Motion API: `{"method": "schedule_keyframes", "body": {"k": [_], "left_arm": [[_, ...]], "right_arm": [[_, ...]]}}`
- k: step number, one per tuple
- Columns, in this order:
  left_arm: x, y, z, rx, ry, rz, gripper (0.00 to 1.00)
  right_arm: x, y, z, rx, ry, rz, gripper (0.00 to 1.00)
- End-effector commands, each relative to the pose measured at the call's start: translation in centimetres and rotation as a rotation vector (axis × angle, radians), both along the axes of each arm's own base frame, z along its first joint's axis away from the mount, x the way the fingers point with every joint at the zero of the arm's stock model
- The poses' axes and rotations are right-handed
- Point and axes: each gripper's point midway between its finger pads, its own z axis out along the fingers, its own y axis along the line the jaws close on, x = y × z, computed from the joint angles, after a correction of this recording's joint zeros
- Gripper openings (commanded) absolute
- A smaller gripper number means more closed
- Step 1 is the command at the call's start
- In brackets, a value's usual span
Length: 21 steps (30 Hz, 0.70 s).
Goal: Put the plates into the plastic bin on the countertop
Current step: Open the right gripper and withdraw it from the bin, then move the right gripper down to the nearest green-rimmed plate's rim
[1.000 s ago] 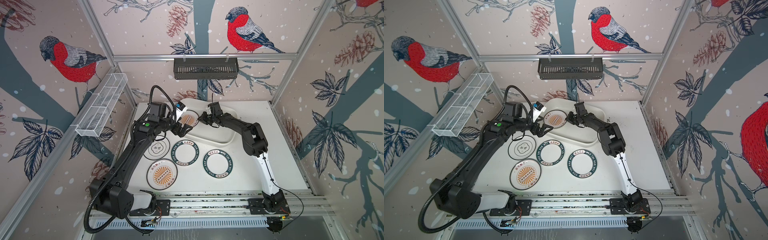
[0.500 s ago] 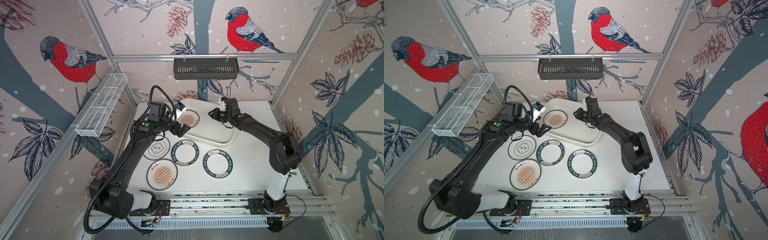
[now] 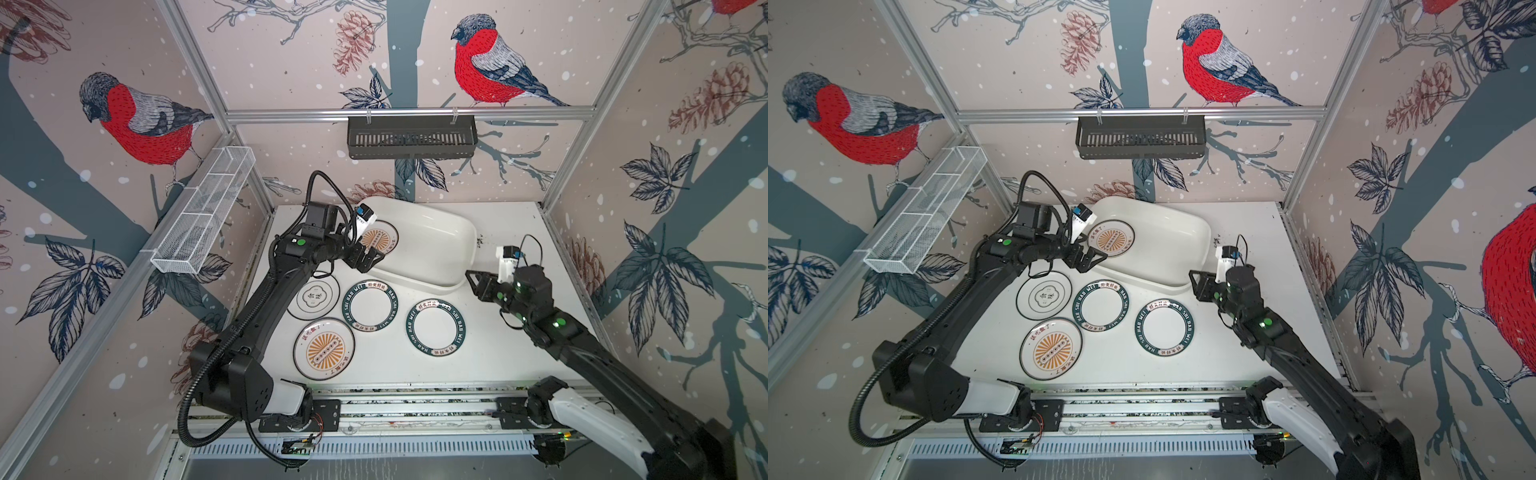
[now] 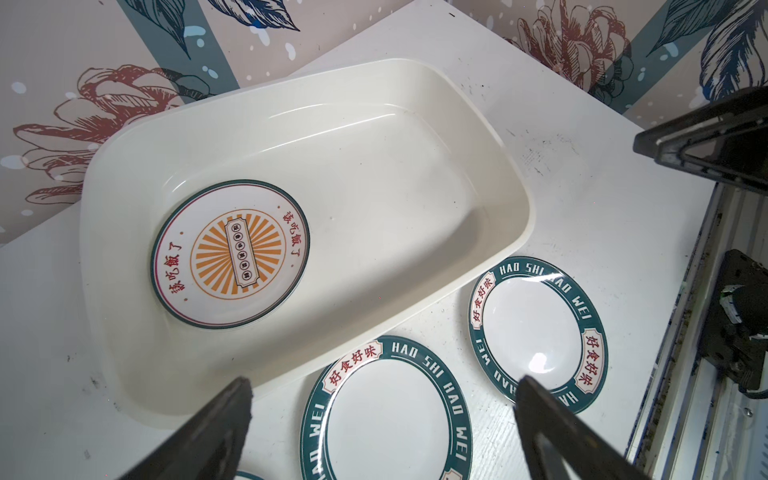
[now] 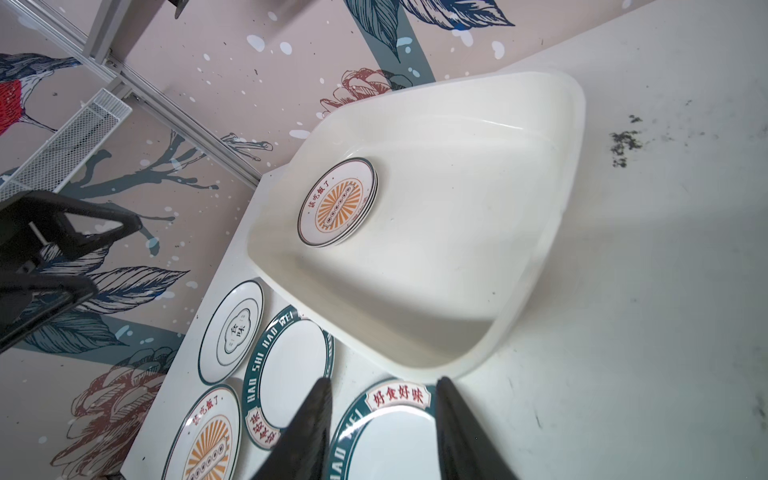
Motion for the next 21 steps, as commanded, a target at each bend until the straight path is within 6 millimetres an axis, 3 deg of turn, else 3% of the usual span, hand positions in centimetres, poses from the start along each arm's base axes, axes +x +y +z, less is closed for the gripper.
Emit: {"method": "schedule_keyframes", "body": {"k": [1, 8, 21], "left_arm": [[-0.4, -0.8, -0.3, -0.028, 0.034, -0.042, 0.98], [-1.0, -1.6, -0.3, -0.068, 0.074, -0.080, 0.98], [-1.5, -2.4, -0.6, -0.116, 0.125, -0.111, 0.97]], "right_arm": [[-1.8, -1.2, -1.4, 0.016, 0.055, -0.032, 0.45], [-4.9, -1.4, -5.7, 0.057, 0.240, -0.014, 0.46], [-7.5, -1.1, -11.4, 0.126, 0.450, 0.045, 0.48]]}}
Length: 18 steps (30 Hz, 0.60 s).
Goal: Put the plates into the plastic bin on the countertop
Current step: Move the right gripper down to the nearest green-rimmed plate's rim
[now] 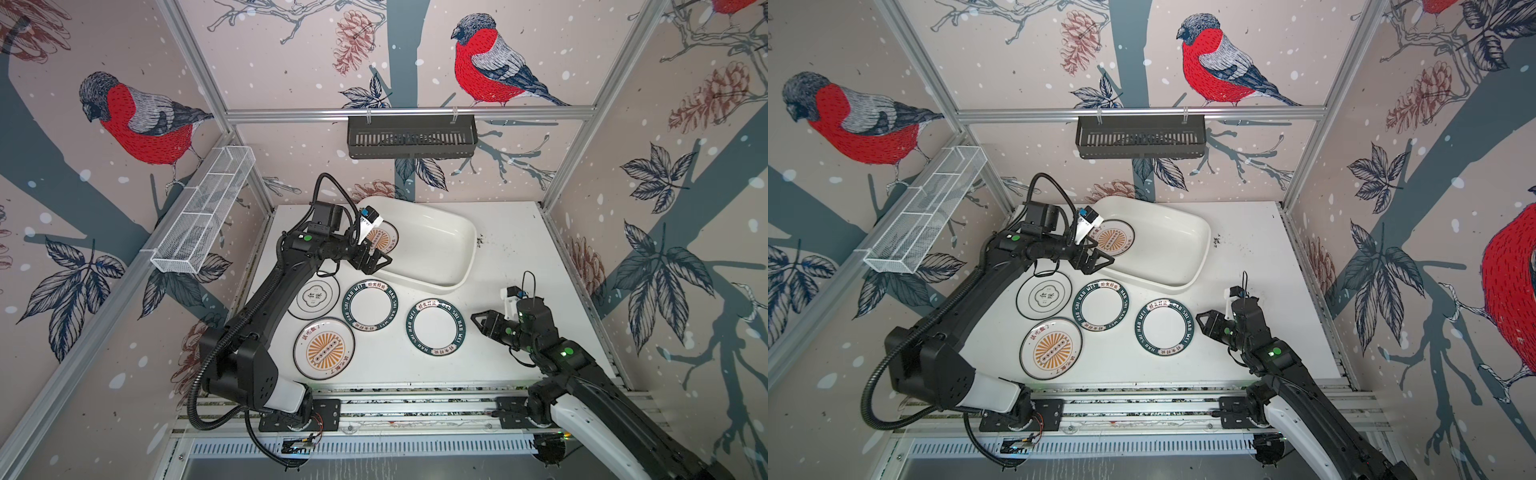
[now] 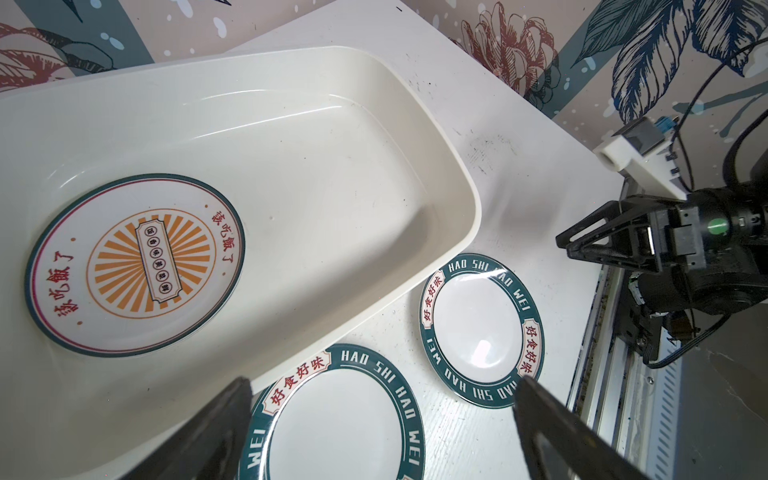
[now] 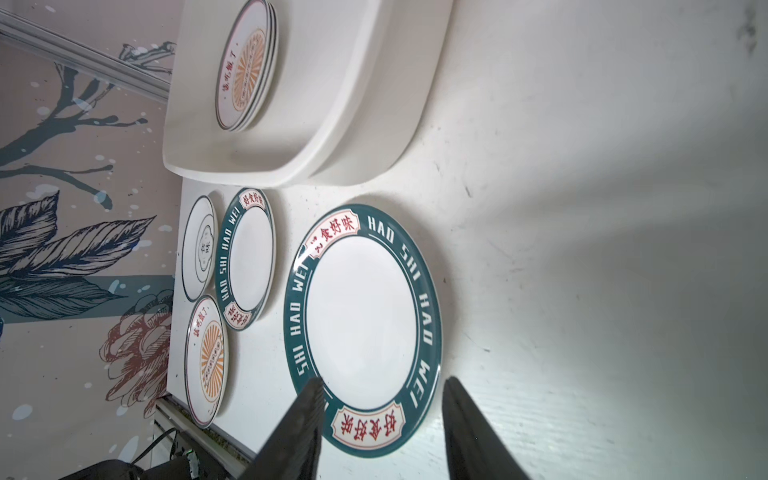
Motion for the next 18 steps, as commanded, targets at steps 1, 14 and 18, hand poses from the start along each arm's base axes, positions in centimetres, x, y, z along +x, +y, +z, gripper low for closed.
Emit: {"method": "schedule_keyframes", "body": {"k": [1, 14, 18], "left_arm": [[-0.5, -0.5, 0.1, -0.030, 0.027, -0.027, 0.97], [-0.6, -0.6, 0.0, -0.038, 0.034, -0.033, 0.97], [-0.5, -0.7, -0.2, -0.037, 0.039, -0.033, 0.97]], "right_arm": [[-0.4, 0.9, -0.4, 0.067, 0.029, 0.035, 0.48], [-0.9, 0.8, -3.3, 0.115, 0.102, 0.054, 0.48], [-1.1, 1.1, -4.3, 0.137, 0.127, 0.068, 0.48]]}}
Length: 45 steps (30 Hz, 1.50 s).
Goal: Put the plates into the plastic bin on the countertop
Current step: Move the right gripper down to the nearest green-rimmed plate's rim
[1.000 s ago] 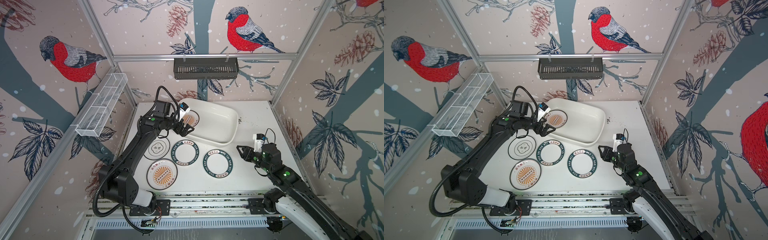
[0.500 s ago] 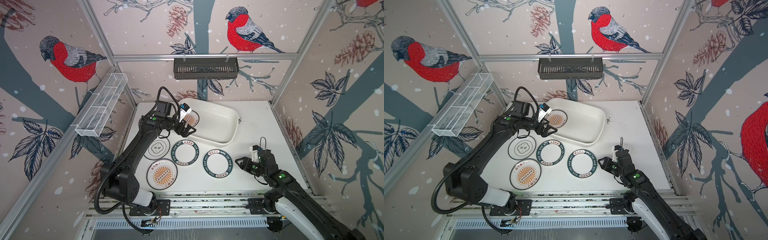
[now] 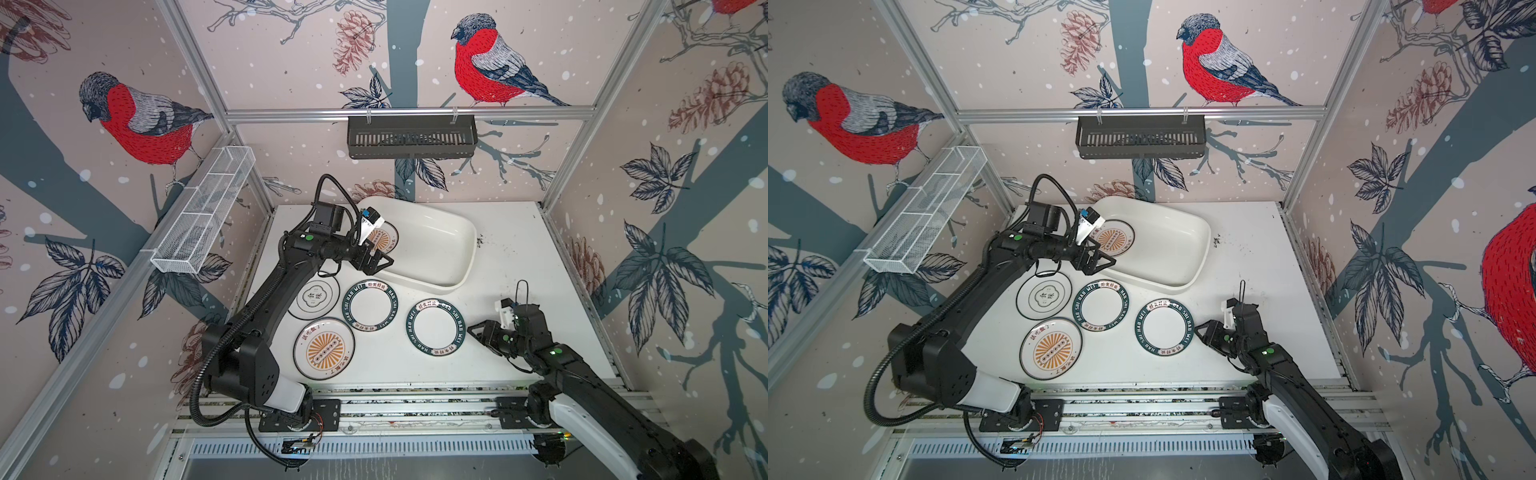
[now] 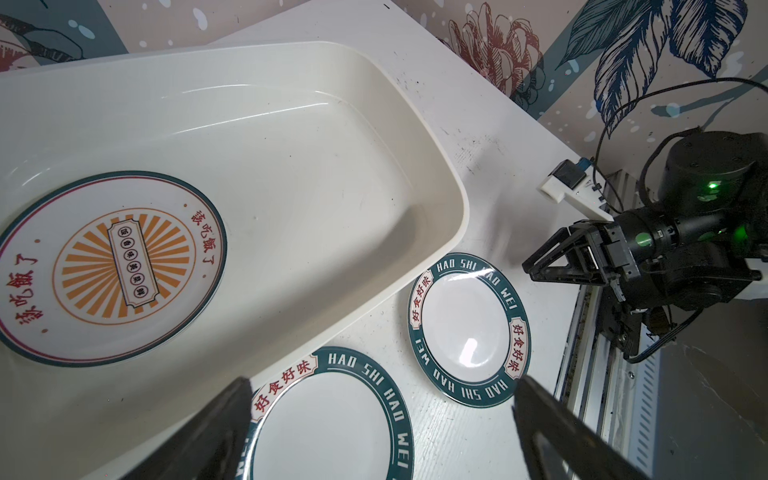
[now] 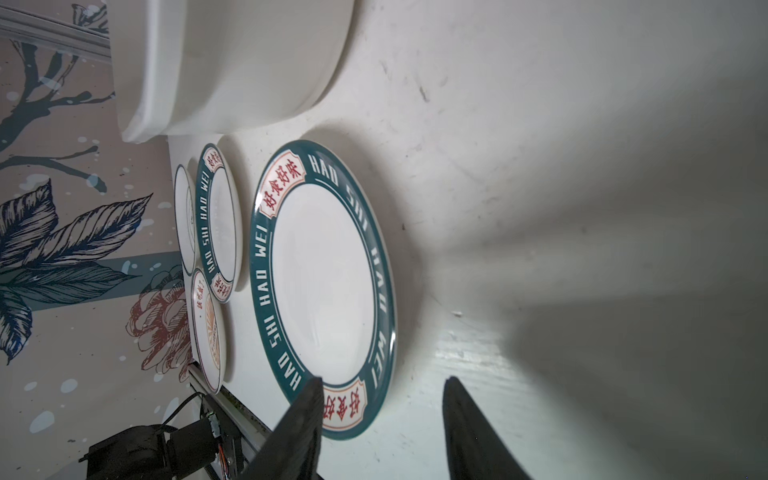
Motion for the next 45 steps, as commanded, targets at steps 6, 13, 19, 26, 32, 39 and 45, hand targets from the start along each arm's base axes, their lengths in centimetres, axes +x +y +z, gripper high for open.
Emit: {"method": "schedule_keyframes", "body": {"k": [6, 13, 19, 26, 32, 39, 45], "left_arm": [[-0.4, -0.2, 0.4, -0.016, 0.007, -0.015, 0.97], [-0.5, -0.3, 0.5, -0.018, 0.004, -0.015, 0.97], [-0.4, -0.3, 0.6, -0.018, 0.001, -0.015, 0.97], [-0.4, -0.2, 0.4, -0.014, 0.004, -0.013, 0.97], [-0.4, -0.2, 0.3, -0.015, 0.007, -0.013, 0.97], [-0.4, -0.2, 0.3, -0.015, 0.005, -0.013, 0.97], [-0.5, -0.1, 0.2, -0.012, 0.004, -0.013, 0.97]], "right_arm": [[0.4, 1.2, 0.2, 0.063, -0.027, 0.052, 0.48], [0.6, 1.9, -0.5, 0.085, -0.011, 0.083, 0.46], [0.9, 2.3, -1.4, 0.087, 0.027, 0.109, 0.43], [1.3, 2.4, -2.2, 0.085, 0.037, 0.115, 0.39], [1.4, 2.2, -3.2, 0.085, 0.060, 0.108, 0.35], [1.2, 1.6, -4.9, 0.074, 0.108, 0.082, 0.29], [1.2, 1.2, -5.7, 0.070, 0.124, 0.070, 0.24]]}}
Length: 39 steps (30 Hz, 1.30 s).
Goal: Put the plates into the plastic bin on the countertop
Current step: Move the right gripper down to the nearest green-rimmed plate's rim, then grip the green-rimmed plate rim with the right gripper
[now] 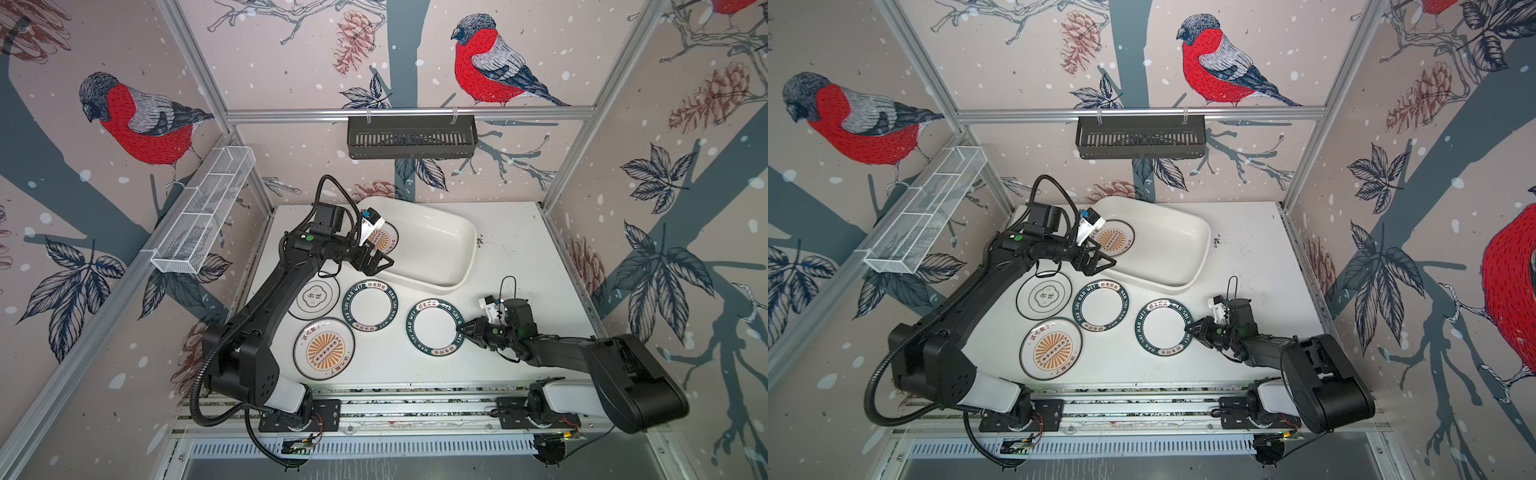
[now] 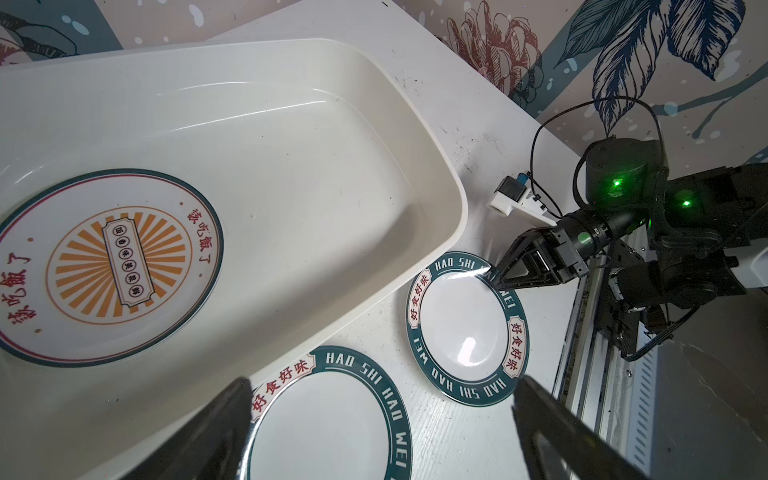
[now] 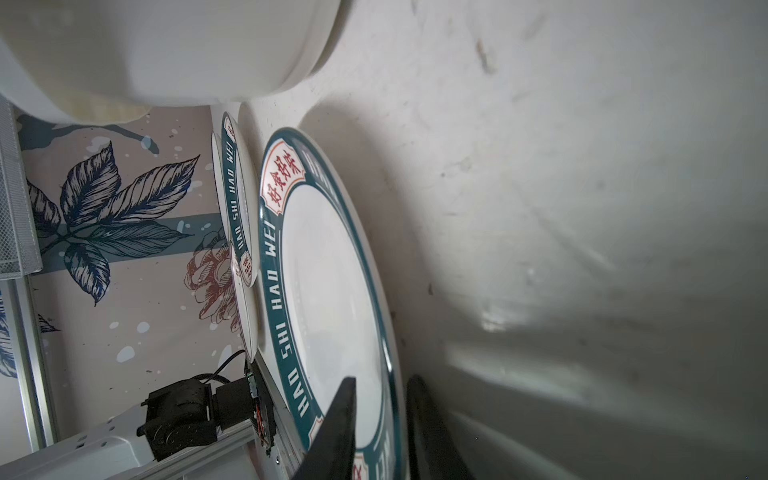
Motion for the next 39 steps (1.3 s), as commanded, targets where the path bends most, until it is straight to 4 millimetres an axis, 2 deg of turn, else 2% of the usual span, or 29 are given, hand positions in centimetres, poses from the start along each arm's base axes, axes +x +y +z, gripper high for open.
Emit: {"method": "schedule_keyframes", "body": {"k": [1, 28, 39], "left_arm": [[-0.4, -0.1, 0.3, -0.009, 0.000, -0.008, 0.97], [-0.8, 0.0, 0.4, -0.010, -0.005, -0.008, 0.97], [-0.7, 0.0, 0.7, -0.015, -0.012, -0.007, 0.97]], "right_arm": [[-1.0, -1.5, -2.7, -0.098, 0.086, -0.046, 0.24], [-1.2, -2.1, -3.2, -0.064, 0.086, -0.056, 0.08], [-0.8, -1.8, -1.3, -0.030, 0.027, -0.026, 0.03]]}}
